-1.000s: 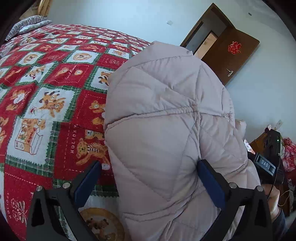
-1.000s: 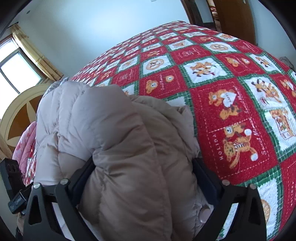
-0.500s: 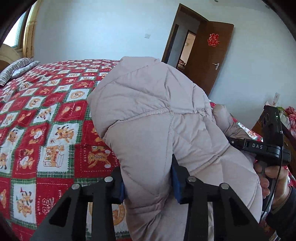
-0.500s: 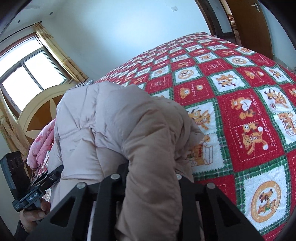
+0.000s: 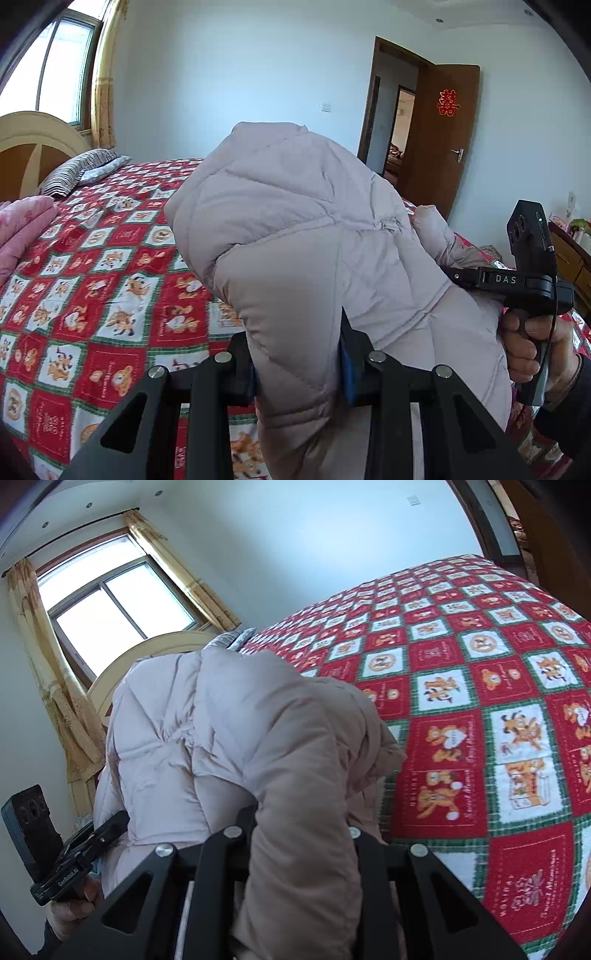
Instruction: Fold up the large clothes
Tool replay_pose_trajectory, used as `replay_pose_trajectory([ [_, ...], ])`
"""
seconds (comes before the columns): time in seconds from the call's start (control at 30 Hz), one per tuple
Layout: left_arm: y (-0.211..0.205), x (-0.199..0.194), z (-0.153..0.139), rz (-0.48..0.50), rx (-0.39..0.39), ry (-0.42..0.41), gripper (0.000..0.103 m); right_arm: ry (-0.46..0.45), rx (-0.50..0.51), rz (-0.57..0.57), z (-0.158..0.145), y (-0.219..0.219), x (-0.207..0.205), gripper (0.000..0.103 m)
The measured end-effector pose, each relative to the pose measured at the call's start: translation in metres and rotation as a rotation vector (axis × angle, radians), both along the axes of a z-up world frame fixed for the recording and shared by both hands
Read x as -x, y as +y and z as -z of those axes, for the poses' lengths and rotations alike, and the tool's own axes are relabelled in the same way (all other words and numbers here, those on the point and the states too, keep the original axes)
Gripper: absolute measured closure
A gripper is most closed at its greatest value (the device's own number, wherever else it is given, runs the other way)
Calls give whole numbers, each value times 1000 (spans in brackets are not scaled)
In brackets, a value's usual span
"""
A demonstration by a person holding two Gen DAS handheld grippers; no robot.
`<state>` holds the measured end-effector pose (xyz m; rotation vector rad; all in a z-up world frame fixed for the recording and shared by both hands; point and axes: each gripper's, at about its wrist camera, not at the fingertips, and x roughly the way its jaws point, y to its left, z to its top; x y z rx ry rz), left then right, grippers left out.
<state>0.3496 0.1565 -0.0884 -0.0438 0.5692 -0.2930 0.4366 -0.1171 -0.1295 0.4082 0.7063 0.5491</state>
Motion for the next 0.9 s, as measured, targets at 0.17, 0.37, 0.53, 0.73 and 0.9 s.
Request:
replay_pose_trajectory([
  [0.17, 40, 7, 5, -74, -4, -1, 68, 3, -12, -62, 5, 44, -9, 81],
  [0.37, 75, 16, 9, -134, -35, 3, 68, 5, -14, -130, 3, 83, -9, 81],
  [0.53, 96, 22, 14, -171, -30, 13, 68, 14, 0, -167, 4, 107, -12, 81],
  [0.73, 108, 28, 24, -193, -14, 30, 68, 30, 18, -189, 8, 124, -12, 81],
  [0.9, 115, 26, 33, -203, -8, 44, 67, 50, 34, -197, 14, 134, -16, 81],
])
